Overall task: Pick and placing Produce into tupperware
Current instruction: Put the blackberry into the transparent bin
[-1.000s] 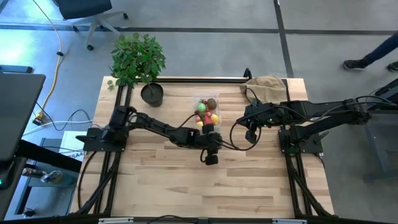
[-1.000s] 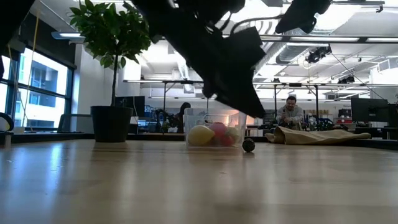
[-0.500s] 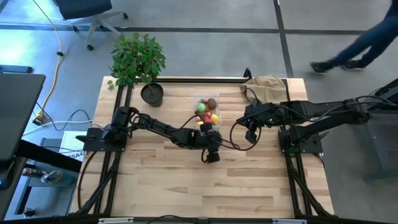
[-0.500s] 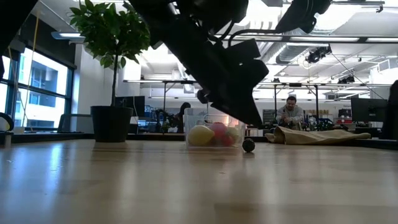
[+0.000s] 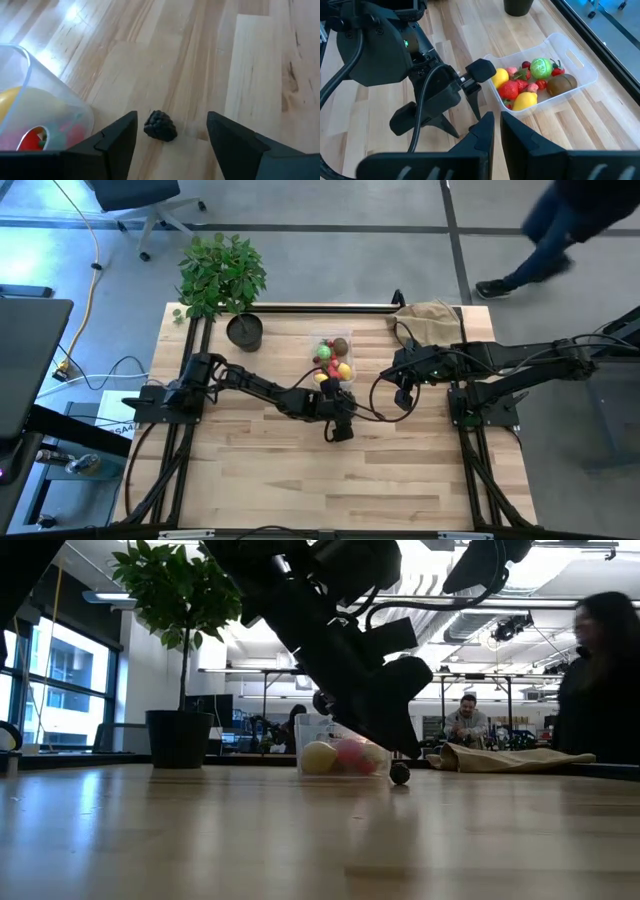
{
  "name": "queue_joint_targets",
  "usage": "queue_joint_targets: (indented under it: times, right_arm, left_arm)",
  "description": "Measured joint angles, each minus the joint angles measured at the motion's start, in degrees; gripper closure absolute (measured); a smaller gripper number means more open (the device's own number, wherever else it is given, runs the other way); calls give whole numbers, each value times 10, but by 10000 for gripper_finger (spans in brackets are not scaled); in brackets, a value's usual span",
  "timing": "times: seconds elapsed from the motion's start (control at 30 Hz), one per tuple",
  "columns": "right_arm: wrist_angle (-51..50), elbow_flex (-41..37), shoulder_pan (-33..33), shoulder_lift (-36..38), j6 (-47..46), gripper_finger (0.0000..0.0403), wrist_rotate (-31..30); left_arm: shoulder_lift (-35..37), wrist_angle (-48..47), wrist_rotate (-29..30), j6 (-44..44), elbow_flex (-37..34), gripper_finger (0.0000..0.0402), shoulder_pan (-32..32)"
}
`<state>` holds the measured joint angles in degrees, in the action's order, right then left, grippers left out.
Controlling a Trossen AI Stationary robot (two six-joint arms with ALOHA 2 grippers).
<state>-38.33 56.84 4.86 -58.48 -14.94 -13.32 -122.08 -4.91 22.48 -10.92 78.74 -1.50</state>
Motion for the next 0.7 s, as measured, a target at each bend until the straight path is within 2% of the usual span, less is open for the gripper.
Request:
queue_joint_targets:
  times: [0.33,0.7]
  right_arm:
    - [0,0,0,0,0,379,0]
    - [0,0,0,0,0,379,0]
  left_arm:
    - [0,2,-8,0,0,167,5]
    - [0,9,-45,0,0,167,17]
